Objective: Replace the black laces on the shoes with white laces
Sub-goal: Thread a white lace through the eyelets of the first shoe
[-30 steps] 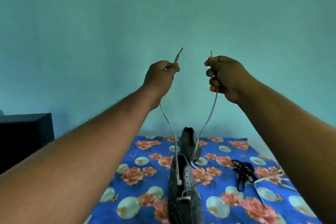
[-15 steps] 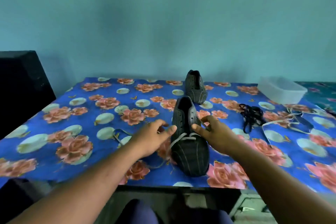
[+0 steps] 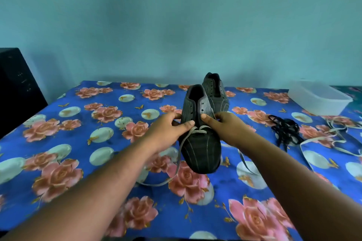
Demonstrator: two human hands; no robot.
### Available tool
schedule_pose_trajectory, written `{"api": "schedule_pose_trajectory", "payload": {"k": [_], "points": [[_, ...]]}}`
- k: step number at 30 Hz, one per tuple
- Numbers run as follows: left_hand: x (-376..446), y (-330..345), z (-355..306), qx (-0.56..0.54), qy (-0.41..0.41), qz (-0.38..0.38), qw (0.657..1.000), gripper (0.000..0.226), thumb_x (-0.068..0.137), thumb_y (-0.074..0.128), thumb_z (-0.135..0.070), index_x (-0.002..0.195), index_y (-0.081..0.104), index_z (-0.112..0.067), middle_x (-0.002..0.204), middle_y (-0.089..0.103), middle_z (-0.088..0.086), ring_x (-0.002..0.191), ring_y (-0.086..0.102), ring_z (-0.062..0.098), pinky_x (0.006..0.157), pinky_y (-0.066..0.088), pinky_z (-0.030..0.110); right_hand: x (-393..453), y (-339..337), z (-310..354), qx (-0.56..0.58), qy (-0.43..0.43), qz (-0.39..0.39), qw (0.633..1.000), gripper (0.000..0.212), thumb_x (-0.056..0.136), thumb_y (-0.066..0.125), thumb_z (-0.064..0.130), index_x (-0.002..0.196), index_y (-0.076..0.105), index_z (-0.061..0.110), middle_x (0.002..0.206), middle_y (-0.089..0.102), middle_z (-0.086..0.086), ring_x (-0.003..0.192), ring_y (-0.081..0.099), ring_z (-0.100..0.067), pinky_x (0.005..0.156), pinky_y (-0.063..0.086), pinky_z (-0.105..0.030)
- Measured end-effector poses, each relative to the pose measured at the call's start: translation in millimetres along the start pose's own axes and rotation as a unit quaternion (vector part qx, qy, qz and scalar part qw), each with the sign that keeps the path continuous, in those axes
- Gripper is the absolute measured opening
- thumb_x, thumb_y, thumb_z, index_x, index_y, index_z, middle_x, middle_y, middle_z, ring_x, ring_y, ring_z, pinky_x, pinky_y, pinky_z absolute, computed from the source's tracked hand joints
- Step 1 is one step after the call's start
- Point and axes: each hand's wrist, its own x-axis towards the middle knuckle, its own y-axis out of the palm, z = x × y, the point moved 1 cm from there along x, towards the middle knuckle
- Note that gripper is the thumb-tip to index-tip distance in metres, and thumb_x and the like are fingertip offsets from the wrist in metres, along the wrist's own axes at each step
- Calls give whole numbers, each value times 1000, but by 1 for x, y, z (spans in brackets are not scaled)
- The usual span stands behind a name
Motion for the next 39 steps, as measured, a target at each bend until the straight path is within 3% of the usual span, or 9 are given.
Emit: {"api": "schedule_pose_trajectory", "payload": {"k": [5, 10, 13, 16, 21, 25, 30, 34, 39], "points": [[43, -14, 12, -39, -70, 28, 996, 55, 92, 74, -41, 140, 53, -24, 119, 69, 2, 74, 67, 7, 53, 50, 19, 45, 10, -2, -63, 2, 27, 998, 74, 91, 53, 72, 89, 60, -2, 77, 60, -11, 73, 60, -25, 69, 46, -36], [55, -24, 32, -17, -68, 61, 996, 45, 90, 72, -50, 124, 57, -25, 105, 70, -3, 80, 69, 15, 62, 54, 30, 60, 14, -14, -111, -27, 48, 992, 67, 86, 49, 76, 80, 59, 11, 73, 63, -8, 73, 63, -24, 72, 51, -41], [52, -25, 39, -9, -31, 5, 999, 55, 76, 62, -68, 115, 59, -30, 113, 65, -10, 93, 64, 10, 73, 52, 28, 60, 14, -29, -85, -56, 6, 995, 64, 77, 45, 82, 80, 63, 21, 69, 66, 4, 67, 62, -13, 66, 50, -36], [43, -25, 36, 46, 39, 40, 997, 53, 74, 63, -70, 99, 59, -23, 88, 58, -15, 75, 51, 1, 69, 42, 16, 59, 12, -46, -104, -84, -29, 991, 65, 77, 43, 83, 101, 71, 29, 88, 72, 10, 83, 66, -9, 75, 55, -37], [40, -30, 30, 96, 108, 125, 982, 18, 91, 72, -39, 91, 67, -22, 76, 63, -1, 67, 53, 5, 63, 44, 22, 52, 3, -39, -64, -249, -51, 965, 40, 92, 61, 61, 109, 73, 27, 99, 63, 15, 93, 58, 1, 77, 38, -6], [44, -34, 35, 117, 123, 74, 983, 10, 97, 67, -28, 88, 68, -24, 72, 63, -9, 64, 53, 1, 60, 43, 18, 50, 10, -37, -20, -284, 21, 958, 17, 92, 71, 45, 96, 71, 29, 91, 65, 14, 85, 59, -9, 72, 41, -12], [47, -33, 42, 202, 143, -3, 969, 6, 92, 69, -30, 89, 64, -32, 81, 62, -13, 68, 56, 7, 63, 47, 31, 52, 9, -39, -7, -251, -9, 968, 10, 93, 72, 34, 85, 68, 30, 84, 62, 10, 81, 56, -9, 71, 39, -11], [42, -29, 32, 145, 208, 14, 967, 18, 90, 68, -8, 98, 67, -25, 93, 59, -14, 83, 55, -1, 83, 38, 9, 46, 7, -30, -41, -321, -29, 946, 9, 91, 71, 17, 97, 72, 24, 95, 62, 8, 95, 58, -7, 84, 41, -17], [41, -17, 33, 166, 245, 46, 954, 21, 91, 68, -36, 109, 75, -28, 103, 59, -9, 103, 60, 12, 85, 49, 26, 38, 13, -20, -70, -370, 9, 926, 11, 94, 69, 27, 101, 77, 25, 91, 63, 6, 90, 59, -19, 80, 47, -38]]}}
